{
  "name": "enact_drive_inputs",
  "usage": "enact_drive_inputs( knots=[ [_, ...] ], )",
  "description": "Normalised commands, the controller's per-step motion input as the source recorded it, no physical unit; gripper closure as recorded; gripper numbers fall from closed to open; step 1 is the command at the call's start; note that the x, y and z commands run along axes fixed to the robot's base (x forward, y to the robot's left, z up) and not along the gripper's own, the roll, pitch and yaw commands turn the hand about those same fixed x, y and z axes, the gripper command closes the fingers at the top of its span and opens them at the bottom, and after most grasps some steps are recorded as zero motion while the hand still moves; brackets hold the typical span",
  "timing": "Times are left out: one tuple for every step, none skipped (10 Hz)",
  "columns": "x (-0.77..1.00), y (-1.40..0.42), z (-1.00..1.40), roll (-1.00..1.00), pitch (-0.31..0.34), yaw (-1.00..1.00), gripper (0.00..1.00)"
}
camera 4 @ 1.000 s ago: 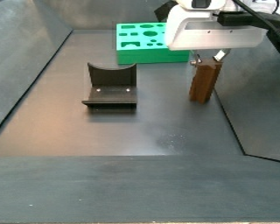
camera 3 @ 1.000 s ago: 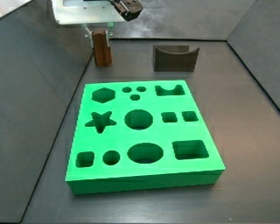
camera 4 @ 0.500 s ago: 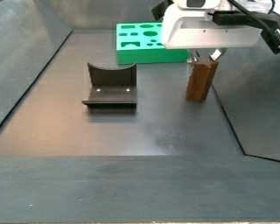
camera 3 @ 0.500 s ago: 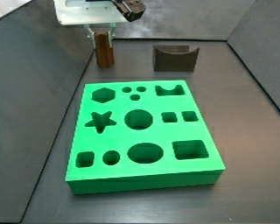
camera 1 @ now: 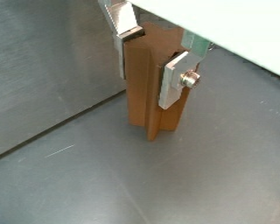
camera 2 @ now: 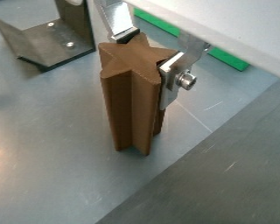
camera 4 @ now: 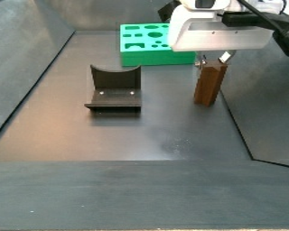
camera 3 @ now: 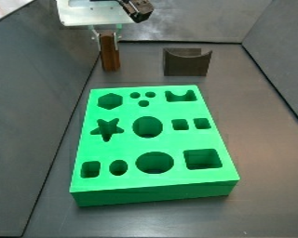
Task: Pick up the star object. Move up. Move to above the board. Insert the star object.
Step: Move up, then move to above the board.
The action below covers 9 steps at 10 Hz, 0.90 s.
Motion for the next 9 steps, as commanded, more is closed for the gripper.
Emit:
enact_drive_inputs(
  knots=[
    [-0.01, -0.07, 0.79, -0.01, 0.022, -0.05, 1.00],
    [-0.02, -0.06, 0.74, -0.01, 0.040, -0.05, 1.00],
    [-0.01, -0.04, 0.64, -0.02, 0.053, -0.03, 1.00],
    [-0.01, -0.02, 0.47, -0.02, 0.055, -0.02, 1.00],
    [-0.01, -0.01, 0.33, -0.03, 0.051, -0.01, 1.00],
    [-0.01, -0.01, 0.18, -0.04, 0.049, 0.00, 1.00],
    [-0.08, 0.06, 1.00, -0.09, 0.009, 0.01, 1.00],
    [-0.08, 0.06, 1.00, -0.10, 0.010, 0.01, 1.00],
    [-0.08, 0.05, 1.00, -0.10, 0.013, 0.00, 1.00]
  ],
)
